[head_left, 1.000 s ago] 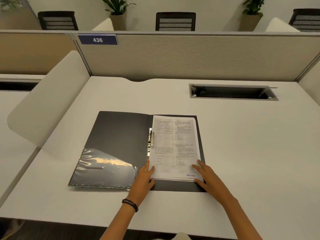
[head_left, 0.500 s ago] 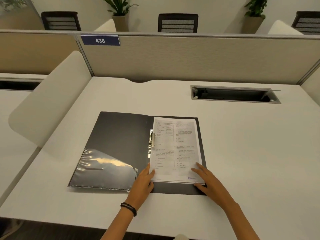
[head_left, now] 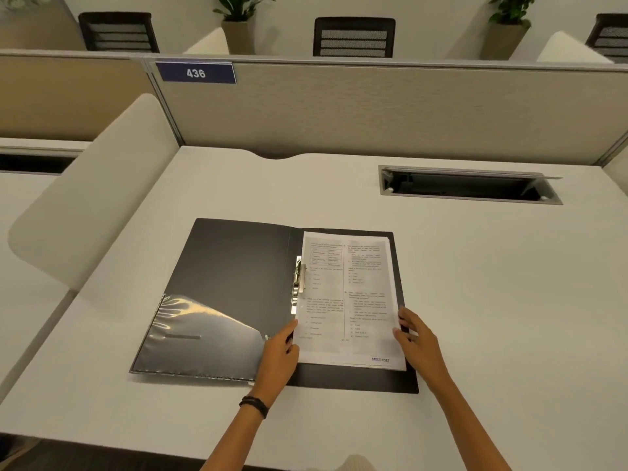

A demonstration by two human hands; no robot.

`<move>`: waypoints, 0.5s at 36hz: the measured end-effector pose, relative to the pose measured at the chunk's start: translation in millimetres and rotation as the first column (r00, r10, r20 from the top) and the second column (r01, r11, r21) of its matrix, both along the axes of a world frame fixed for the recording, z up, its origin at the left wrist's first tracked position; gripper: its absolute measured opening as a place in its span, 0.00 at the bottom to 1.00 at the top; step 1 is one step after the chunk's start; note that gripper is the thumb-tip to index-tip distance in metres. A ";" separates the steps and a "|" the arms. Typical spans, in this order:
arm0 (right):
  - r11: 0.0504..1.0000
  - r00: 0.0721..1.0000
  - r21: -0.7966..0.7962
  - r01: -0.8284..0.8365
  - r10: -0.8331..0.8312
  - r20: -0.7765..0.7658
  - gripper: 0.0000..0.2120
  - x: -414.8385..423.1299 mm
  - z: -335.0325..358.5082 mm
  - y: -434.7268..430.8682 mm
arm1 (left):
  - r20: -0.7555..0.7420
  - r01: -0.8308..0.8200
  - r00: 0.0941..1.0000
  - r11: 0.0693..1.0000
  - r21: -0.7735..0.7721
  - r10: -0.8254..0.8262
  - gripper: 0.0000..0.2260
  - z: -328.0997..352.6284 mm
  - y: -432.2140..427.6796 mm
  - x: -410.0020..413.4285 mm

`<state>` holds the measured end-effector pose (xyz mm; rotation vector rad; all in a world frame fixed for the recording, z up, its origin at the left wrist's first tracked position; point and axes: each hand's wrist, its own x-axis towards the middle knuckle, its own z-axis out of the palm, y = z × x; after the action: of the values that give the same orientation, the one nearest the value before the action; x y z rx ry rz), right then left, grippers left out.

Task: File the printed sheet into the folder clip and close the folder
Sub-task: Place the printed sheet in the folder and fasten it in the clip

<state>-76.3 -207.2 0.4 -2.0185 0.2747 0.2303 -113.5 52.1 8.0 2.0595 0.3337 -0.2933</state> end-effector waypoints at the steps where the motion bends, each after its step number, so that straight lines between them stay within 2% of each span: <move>1: 1.000 1.000 -0.009 -0.004 0.004 -0.001 0.23 1.3 1.0 0.3 | -0.001 0.000 1.000 1.000 0.005 0.000 0.20 0.4 0.4 0.6; 3: 1.000 1.000 -0.024 -0.011 0.011 0.010 0.23 5.5 4.2 1.1 | 0.014 -0.003 1.000 1.000 0.020 0.003 0.19 2.3 0.9 3.1; 8: 0.999 0.998 -0.009 0.052 -0.052 0.042 0.21 28.8 13.3 3.6 | 0.178 0.004 0.984 0.994 0.113 -0.024 0.17 14.9 -0.4 24.0; 13: 0.998 0.997 0.005 0.063 -0.063 0.042 0.21 66.8 22.0 6.0 | 0.299 0.001 0.953 0.987 0.158 -0.049 0.17 31.2 0.4 83.8; 18: 0.993 0.995 0.066 0.103 -0.102 -0.021 0.21 109.5 25.7 8.6 | 0.217 -0.031 0.976 0.999 0.024 0.025 0.19 33.3 5.6 154.9</move>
<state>33.1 -198.7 26.1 -1.9312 0.3760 0.1903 41.5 57.7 41.4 2.0890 0.2340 -0.0458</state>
